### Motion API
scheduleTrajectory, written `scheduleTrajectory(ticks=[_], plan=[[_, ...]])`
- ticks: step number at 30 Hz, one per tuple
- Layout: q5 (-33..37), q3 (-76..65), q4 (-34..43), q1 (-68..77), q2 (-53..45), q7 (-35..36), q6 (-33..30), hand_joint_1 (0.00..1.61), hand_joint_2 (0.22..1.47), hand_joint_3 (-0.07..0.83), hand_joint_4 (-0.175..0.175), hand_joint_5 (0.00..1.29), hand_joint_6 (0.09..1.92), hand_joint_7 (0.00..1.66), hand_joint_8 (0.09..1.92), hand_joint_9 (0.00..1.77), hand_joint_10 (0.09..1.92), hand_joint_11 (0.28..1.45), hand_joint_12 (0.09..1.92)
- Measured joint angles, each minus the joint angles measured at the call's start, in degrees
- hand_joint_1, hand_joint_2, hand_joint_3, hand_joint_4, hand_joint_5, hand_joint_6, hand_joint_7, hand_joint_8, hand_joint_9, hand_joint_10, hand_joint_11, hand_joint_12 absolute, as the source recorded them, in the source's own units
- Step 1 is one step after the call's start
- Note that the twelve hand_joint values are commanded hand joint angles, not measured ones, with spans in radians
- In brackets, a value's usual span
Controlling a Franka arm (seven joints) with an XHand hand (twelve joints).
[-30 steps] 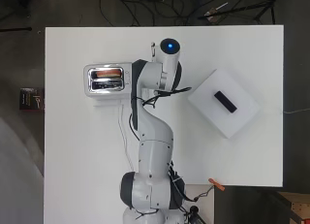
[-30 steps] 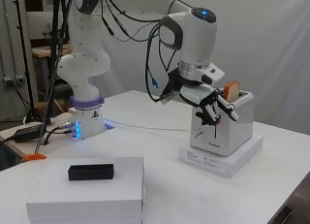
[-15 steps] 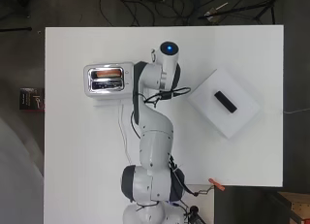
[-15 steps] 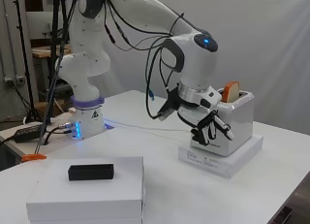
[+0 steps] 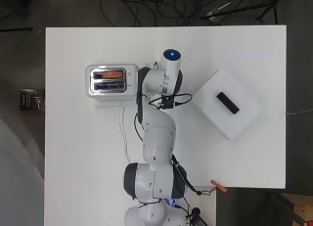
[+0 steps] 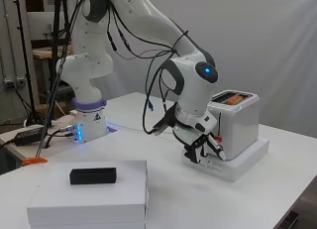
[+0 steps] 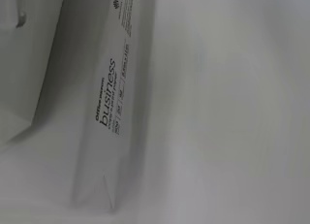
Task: Teleoperate dual arm-hand system to toast a bread
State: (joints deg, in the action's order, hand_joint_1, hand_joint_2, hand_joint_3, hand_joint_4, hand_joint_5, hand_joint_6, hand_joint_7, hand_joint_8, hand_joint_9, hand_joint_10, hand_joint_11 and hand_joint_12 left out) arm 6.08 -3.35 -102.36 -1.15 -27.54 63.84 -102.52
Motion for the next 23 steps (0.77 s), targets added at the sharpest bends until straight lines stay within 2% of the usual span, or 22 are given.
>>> scheduleTrajectory(ticks=[1, 3, 5, 6, 8, 10, 11, 12, 13, 18, 23], plan=[[-0.8, 0.1, 0.5, 0.1, 0.3, -1.3, 0.5, 0.05, 1.17, -0.002, -0.123, 0.25, 0.09, 0.99, 1.92, 1.29, 1.92, 0.99, 1.92], [-3.3, 0.5, 2.5, 0.5, 2.2, -4.7, 0.8, 0.01, 1.16, -0.001, -0.112, 0.32, 0.09, 1.05, 1.92, 1.36, 1.92, 1.05, 1.92], [-6.1, 0.5, 5.5, 0.5, 5.1, -8.2, 1.3, 0.0, 1.14, -0.003, -0.11, 0.36, 0.09, 0.9, 1.92, 1.2, 1.92, 0.92, 1.89], [-6.9, 0.8, 7.0, 0.6, 6.7, -9.0, 2.1, 0.0, 1.14, -0.003, -0.112, 0.36, 0.09, 0.79, 1.81, 1.06, 1.86, 0.79, 1.8], [-7.7, 1.2, 7.9, 0.8, 8.4, -8.8, 2.4, 0.0, 1.13, -0.002, -0.116, 0.35, 0.09, 0.7, 1.32, 0.85, 1.48, 0.62, 1.41], [-8.5, 1.6, 8.0, 0.9, 10.4, -9.0, 2.6, 0.0, 1.09, -0.002, -0.1, 0.31, 0.09, 0.47, 0.5, 0.6, 0.59, 0.51, 0.57], [-8.6, 1.7, 7.9, 1.0, 12.0, -9.1, 2.7, 0.0, 1.07, -0.002, -0.092, 0.3, 0.09, 0.38, 0.26, 0.47, 0.32, 0.47, 0.31], [-8.7, 1.9, 7.5, 1.0, 14.1, -9.0, 2.7, 0.0, 1.07, 0.002, -0.088, 0.29, 0.09, 0.32, 0.13, 0.39, 0.16, 0.45, 0.16], [-9.0, 2.3, 6.9, 1.1, 16.5, -8.8, 2.8, 0.0, 1.07, 0.006, -0.083, 0.29, 0.09, 0.29, 0.09, 0.35, 0.09, 0.44, 0.09], [-9.4, 2.8, 3.7, 1.2, 28.5, -9.4, 5.0, 0.0, 1.05, -0.001, -0.087, 0.23, 0.09, 0.2, 0.09, 0.27, 0.09, 0.4, 0.09], [-9.5, 3.3, 2.2, 1.3, 29.9, -10.0, 6.9, 0.0, 1.03, -0.007, -0.081, 0.25, 0.09, 0.19, 0.09, 0.24, 0.09, 0.37, 0.09]])
